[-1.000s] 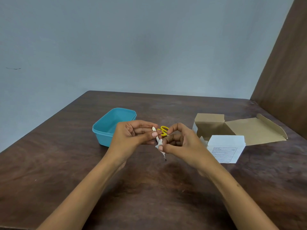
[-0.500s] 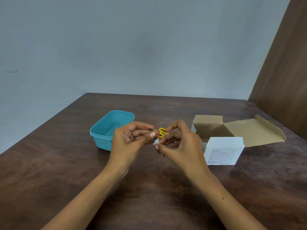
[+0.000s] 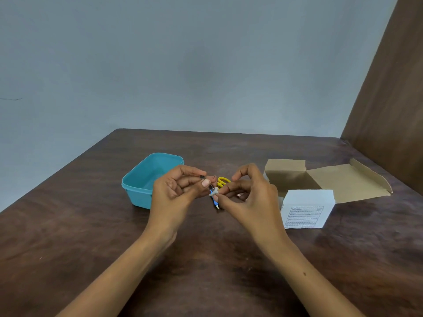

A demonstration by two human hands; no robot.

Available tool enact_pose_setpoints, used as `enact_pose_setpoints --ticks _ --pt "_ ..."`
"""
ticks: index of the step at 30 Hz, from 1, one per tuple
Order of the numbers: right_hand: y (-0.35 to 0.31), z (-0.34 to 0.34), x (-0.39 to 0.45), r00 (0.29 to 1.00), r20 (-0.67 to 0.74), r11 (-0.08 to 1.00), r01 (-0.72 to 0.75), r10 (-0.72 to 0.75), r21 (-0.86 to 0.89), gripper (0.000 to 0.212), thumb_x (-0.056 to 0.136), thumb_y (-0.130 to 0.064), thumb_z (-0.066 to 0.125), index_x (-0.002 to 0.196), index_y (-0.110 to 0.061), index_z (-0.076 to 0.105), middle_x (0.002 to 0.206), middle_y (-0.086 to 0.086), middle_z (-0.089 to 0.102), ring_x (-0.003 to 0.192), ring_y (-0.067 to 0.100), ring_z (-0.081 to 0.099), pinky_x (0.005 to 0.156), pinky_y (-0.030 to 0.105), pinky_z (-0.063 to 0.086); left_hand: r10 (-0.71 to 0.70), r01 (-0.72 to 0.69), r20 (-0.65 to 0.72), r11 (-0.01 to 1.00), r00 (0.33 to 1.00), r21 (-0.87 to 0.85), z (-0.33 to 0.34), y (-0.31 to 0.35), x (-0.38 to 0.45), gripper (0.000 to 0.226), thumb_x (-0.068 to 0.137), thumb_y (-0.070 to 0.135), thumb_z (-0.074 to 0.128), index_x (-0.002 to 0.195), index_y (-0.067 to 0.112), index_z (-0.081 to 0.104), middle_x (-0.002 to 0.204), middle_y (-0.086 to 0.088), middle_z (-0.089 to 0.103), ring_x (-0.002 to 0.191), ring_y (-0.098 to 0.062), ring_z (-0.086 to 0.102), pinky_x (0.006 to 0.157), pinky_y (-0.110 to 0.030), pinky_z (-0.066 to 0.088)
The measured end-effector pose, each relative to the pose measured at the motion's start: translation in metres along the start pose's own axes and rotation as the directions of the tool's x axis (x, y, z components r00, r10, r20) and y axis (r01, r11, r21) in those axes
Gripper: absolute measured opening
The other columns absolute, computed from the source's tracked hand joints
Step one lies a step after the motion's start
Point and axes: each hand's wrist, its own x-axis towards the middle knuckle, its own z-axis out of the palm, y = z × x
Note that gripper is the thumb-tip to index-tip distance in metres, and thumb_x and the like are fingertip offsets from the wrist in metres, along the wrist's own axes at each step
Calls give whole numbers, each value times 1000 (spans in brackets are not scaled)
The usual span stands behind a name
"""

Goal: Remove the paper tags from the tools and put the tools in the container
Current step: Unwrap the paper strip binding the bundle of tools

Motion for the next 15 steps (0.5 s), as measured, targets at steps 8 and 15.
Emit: enact_pose_setpoints --ticks 8,15 --pt "2 -7 1 995 55 994 -83 79 76 45 67 -7 83 78 -23 43 68 -4 73 59 3 66 51 9 43 -13 14 17 999 1000 -41 -2 3 1 16 78 -4 63 94 -4 60 86 -15 74 89 -24 72 70 -24 57" --pt "-6 -6 0 998 -35 990 -54 59 131 44 65 -8 85 77 -17 44 63 -7 71 53 0 64 49 6 39 -32 34 36 999 999 -41 0 -2 -1 15 74 3 67 88 3 62 89 -20 73 91 -28 71 73 -29 58"
